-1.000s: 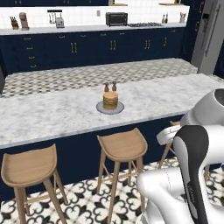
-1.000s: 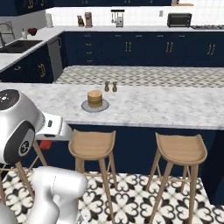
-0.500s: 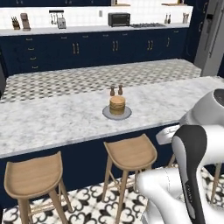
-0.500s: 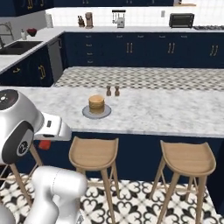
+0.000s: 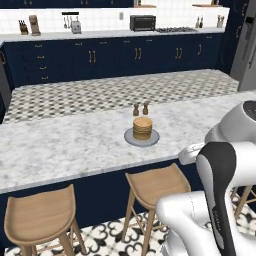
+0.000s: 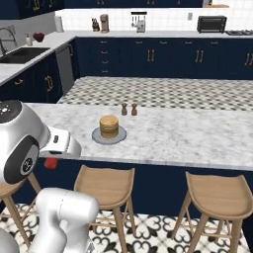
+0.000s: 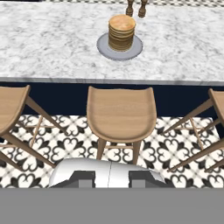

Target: Take the strawberry from the fridge and place it on top of the pancake, located on the dining counter.

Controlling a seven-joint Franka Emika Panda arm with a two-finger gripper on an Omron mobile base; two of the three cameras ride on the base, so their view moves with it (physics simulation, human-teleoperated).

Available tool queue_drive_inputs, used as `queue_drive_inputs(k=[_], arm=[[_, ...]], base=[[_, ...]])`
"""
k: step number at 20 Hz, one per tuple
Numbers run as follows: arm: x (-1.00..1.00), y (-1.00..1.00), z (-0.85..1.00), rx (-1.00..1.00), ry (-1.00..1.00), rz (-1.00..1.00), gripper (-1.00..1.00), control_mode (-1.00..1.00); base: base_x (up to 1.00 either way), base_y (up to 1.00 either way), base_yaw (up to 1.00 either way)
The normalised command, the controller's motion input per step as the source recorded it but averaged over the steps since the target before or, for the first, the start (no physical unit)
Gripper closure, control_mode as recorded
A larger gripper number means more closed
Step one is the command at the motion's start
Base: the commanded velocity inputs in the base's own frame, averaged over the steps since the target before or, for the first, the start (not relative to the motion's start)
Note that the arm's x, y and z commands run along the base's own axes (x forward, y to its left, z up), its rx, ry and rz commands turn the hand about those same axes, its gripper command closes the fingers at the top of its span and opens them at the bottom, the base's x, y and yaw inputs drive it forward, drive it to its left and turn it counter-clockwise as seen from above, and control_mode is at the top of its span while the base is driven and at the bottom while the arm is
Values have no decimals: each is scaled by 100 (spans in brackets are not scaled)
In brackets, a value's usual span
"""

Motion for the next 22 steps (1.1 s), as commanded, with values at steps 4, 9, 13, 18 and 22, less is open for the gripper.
queue_drive_inputs(k=[4,9,13,18,22], arm=[[0,0,0,0,0,0,100,100],[0,0,0,0,0,0,100,100],[66,5,2,-3,3,0,100,-100],[100,15,6,-7,10,0,100,-100],[100,6,3,-3,8,1,100,-100]], base=[[34,4,5],[14,0,4],[0,0,0],[0,0,0],[0,0,0]])
